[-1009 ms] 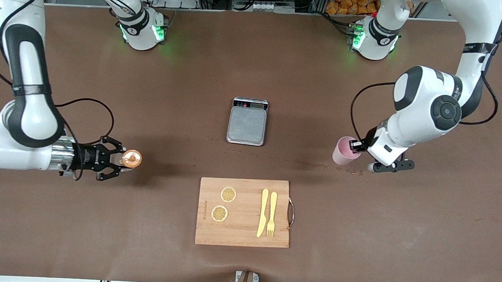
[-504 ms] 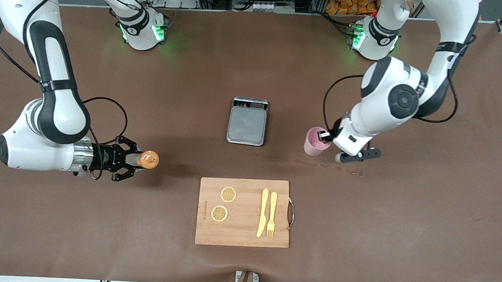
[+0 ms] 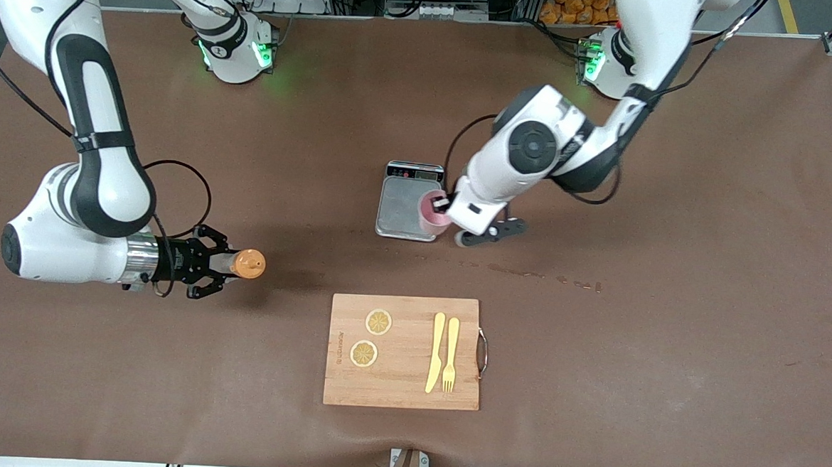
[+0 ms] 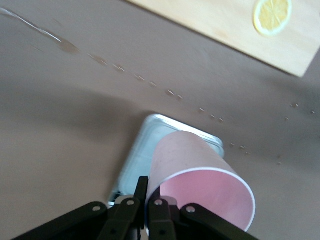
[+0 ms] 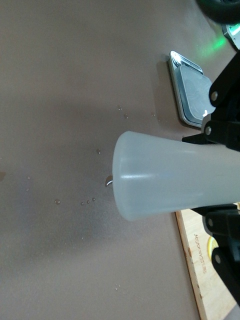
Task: Add sauce to pink cup with both arms
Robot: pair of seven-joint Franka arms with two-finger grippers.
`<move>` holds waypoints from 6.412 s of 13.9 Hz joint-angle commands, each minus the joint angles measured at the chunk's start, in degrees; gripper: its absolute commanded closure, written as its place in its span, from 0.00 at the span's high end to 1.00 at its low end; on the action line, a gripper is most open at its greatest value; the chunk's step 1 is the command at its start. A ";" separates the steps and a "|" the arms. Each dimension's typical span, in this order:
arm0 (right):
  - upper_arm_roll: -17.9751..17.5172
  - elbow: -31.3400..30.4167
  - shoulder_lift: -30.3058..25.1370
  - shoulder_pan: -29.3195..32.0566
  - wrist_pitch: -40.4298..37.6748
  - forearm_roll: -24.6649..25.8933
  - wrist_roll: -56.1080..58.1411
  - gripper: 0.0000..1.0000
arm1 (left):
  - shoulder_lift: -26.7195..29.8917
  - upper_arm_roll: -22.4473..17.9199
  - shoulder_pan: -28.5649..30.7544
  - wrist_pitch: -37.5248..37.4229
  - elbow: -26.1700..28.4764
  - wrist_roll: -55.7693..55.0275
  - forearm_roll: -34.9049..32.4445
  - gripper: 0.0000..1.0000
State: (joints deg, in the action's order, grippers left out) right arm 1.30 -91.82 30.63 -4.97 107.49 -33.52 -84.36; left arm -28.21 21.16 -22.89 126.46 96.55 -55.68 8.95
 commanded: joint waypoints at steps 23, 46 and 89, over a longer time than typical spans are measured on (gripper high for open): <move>0.10 0.59 -5.05 -15.15 -2.10 13.57 -23.47 0.39 | 1.39 -1.65 -3.14 -3.39 -4.44 -11.99 -9.28 1.00; -0.07 11.21 -1.11 -32.11 -26.88 46.87 -48.87 0.35 | 29.96 -13.67 19.21 -29.94 3.29 48.45 -11.50 1.00; -0.33 20.98 0.40 -24.67 -26.72 32.40 -39.22 0.00 | 32.78 -16.24 16.21 -41.47 -5.32 53.13 -11.41 1.00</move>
State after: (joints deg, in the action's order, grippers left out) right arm 1.78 -70.13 32.93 -32.46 80.13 2.77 -125.67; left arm 4.97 4.70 -6.85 86.39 92.74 -2.38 -2.19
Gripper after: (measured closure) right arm 0.599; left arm 0.000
